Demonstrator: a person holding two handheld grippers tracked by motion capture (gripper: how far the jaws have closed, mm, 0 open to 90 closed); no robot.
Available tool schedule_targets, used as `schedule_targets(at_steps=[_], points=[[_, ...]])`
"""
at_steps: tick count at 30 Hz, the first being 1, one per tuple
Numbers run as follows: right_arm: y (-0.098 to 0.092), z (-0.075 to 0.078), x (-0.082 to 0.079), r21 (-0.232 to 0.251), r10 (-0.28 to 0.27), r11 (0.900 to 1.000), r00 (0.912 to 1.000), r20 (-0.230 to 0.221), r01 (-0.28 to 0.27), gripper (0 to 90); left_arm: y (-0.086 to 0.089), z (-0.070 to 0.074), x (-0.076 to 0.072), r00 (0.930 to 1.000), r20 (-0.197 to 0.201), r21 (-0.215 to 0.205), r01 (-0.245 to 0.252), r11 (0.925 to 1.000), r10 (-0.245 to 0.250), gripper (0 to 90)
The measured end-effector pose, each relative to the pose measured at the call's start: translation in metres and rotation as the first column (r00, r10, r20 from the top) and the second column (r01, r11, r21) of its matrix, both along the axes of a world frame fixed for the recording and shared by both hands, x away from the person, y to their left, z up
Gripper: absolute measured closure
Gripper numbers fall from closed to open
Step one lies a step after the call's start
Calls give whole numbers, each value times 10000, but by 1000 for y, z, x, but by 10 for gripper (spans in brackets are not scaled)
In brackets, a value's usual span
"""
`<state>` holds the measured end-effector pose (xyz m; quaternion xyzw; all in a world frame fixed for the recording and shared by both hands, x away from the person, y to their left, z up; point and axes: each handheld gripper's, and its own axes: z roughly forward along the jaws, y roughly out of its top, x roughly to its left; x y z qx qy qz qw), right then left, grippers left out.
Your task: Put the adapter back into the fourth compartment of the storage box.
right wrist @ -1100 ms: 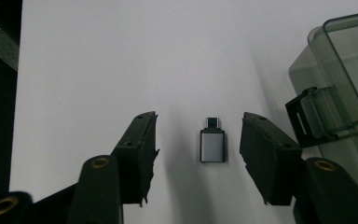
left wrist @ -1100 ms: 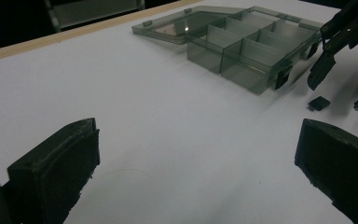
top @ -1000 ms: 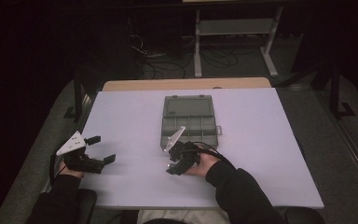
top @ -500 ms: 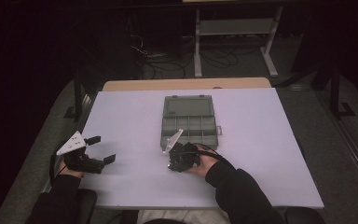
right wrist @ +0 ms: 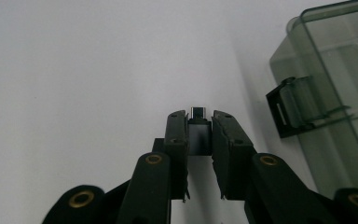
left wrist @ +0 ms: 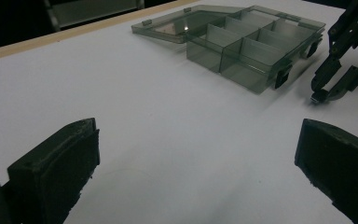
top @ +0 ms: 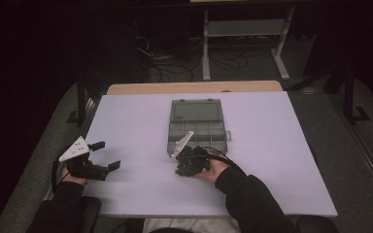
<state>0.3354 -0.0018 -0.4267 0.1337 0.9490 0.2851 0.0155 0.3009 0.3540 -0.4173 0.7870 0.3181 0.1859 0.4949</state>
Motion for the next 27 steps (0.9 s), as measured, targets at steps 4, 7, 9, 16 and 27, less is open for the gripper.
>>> schedule_targets(at_steps=[4,7,9,16,27], points=[[-4,6,2,224,-64,9997,10000,-13,64,747,0,0,0,10000,4,12,17,10000,-17,0],[-8,12,3,378,-139,9992,9999,63,136,747,0,0,0,10000,7,11,21,10000,-21,0],[-11,16,4,465,-215,9987,9997,70,212,747,0,0,0,10000,8,8,21,10000,-21,0],[-18,24,6,676,-380,9970,9992,128,371,747,0,0,0,10000,2,12,17,10000,-17,0],[-28,37,10,899,-645,9940,9976,240,621,747,0,0,0,10000,6,11,11,10000,-11,0]])
